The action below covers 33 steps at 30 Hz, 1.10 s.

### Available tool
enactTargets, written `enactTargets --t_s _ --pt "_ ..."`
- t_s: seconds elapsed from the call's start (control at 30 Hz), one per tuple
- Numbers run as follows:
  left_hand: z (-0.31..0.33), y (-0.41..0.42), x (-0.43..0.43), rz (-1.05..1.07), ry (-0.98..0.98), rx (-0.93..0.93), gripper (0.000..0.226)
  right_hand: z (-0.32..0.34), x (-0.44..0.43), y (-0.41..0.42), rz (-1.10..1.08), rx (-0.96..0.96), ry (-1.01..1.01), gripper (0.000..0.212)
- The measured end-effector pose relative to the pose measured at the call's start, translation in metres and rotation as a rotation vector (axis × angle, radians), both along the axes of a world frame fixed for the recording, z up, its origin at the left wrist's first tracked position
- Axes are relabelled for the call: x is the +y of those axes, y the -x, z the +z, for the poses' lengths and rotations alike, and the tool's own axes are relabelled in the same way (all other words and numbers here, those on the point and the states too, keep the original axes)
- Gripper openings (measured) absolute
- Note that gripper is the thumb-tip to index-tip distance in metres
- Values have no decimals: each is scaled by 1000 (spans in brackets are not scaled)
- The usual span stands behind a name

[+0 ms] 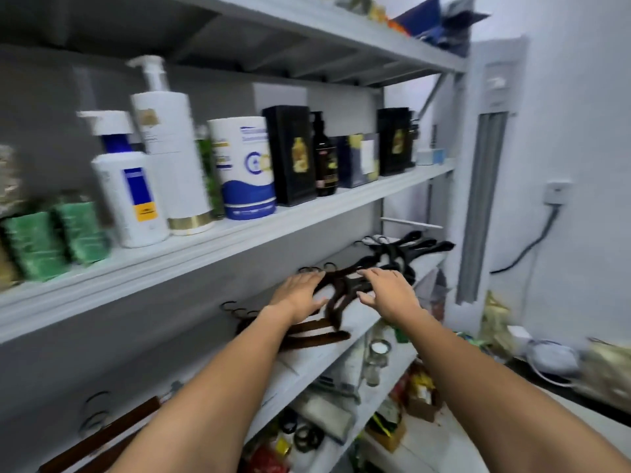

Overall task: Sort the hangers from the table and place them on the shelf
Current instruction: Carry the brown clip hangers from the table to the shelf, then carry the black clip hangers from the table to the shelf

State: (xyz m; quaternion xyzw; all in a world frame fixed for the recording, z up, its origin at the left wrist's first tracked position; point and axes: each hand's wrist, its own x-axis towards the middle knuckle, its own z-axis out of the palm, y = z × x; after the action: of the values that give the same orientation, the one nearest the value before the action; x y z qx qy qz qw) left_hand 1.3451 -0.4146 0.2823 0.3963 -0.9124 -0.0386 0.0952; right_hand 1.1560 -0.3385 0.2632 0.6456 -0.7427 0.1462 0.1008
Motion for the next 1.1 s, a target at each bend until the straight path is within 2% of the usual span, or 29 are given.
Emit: enactTargets --t_s 0.17,0.5,0.67,1.1 --pt "0 128 24 -208 61 -6 65 -10 56 109 -181 -18 -14 52" --pt "-35 365 116 -568 32 -48 65 -46 208 298 -597 -54 -52 52" --pt "-62 450 172 -727 9 -68 63 -70 289 350 -802 -71 -80 50" --pt "-114 641 298 -1176 8 -181 61 -135 455 432 -1258 -290 -168 49"
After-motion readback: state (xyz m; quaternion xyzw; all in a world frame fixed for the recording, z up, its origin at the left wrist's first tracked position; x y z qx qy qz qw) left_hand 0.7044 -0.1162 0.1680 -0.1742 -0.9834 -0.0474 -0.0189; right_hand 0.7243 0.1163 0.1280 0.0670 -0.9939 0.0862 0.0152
